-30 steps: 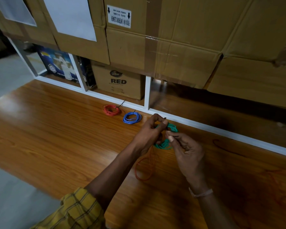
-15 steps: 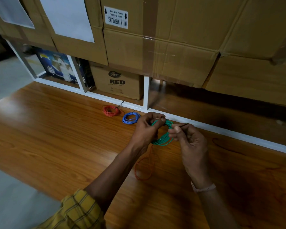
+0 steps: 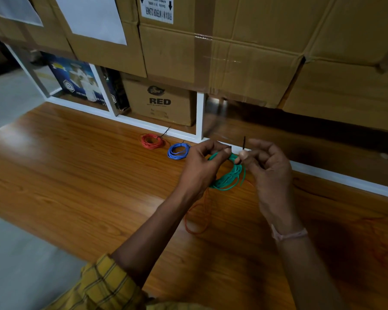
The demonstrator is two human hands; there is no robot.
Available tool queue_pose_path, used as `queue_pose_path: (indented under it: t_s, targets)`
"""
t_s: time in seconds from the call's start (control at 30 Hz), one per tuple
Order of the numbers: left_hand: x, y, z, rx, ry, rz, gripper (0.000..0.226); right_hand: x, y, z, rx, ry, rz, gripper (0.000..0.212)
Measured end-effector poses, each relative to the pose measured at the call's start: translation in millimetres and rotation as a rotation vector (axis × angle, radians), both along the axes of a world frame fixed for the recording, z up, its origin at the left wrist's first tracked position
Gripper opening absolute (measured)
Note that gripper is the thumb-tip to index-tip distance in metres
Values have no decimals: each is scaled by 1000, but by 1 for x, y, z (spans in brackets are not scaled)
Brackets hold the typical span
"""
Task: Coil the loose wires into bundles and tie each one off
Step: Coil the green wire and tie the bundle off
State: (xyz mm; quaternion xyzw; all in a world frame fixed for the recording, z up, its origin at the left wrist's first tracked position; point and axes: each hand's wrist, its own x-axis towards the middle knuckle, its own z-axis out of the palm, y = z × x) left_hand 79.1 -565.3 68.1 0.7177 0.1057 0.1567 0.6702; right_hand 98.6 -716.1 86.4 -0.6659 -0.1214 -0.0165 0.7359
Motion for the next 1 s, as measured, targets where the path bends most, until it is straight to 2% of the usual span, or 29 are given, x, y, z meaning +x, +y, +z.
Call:
queue_pose_path:
  t_s: [0.13,0.4,0.67,1.0]
  targets:
    - [-4,2,7,-26,-24,36,11,-9,-4,20,-29,-60,18,12]
    - [-12,7,26,-68,-86,11,12,-19,-3,42,-4,-98,16,11]
    - [-16,0,36,-93,-126,12,11,-26,0,51,-125,-179,-119,5]
    - [-17,-5,36,-12,-161,26,6,-29,0,57,-226,-218,-183,6]
